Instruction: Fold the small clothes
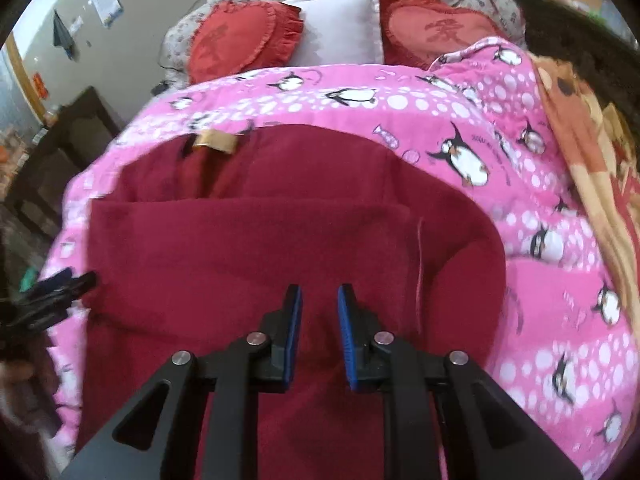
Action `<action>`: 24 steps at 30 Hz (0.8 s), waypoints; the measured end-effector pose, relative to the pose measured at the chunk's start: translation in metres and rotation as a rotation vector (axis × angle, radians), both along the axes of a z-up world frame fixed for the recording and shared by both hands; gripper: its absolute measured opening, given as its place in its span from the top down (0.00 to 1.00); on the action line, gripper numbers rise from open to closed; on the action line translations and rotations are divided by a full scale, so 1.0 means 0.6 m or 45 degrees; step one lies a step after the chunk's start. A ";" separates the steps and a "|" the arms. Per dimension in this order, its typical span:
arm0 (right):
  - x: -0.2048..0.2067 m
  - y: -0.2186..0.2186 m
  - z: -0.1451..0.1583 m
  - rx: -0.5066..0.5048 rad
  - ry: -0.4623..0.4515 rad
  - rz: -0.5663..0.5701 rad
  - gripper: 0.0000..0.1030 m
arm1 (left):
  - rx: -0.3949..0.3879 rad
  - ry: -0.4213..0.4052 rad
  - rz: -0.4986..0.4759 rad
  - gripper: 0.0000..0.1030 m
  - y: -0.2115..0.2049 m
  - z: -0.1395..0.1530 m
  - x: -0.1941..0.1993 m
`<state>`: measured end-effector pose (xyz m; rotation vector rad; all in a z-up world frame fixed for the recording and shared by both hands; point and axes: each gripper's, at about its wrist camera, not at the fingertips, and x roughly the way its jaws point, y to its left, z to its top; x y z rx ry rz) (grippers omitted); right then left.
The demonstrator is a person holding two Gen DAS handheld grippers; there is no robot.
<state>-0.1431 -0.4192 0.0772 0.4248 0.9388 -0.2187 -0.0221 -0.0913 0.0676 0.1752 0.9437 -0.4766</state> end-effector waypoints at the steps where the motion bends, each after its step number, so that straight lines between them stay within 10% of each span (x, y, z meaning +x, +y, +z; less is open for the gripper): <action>1: -0.014 0.003 0.004 0.023 -0.004 0.005 0.95 | -0.010 -0.007 -0.016 0.12 0.002 0.008 -0.009; 13: -0.236 0.062 -0.025 0.232 0.116 0.074 0.87 | -0.090 -0.114 -0.234 0.11 -0.007 0.114 -0.146; 24: -0.250 0.085 -0.075 0.352 -0.008 0.035 1.00 | -0.085 -0.118 -0.262 0.12 0.003 0.133 -0.197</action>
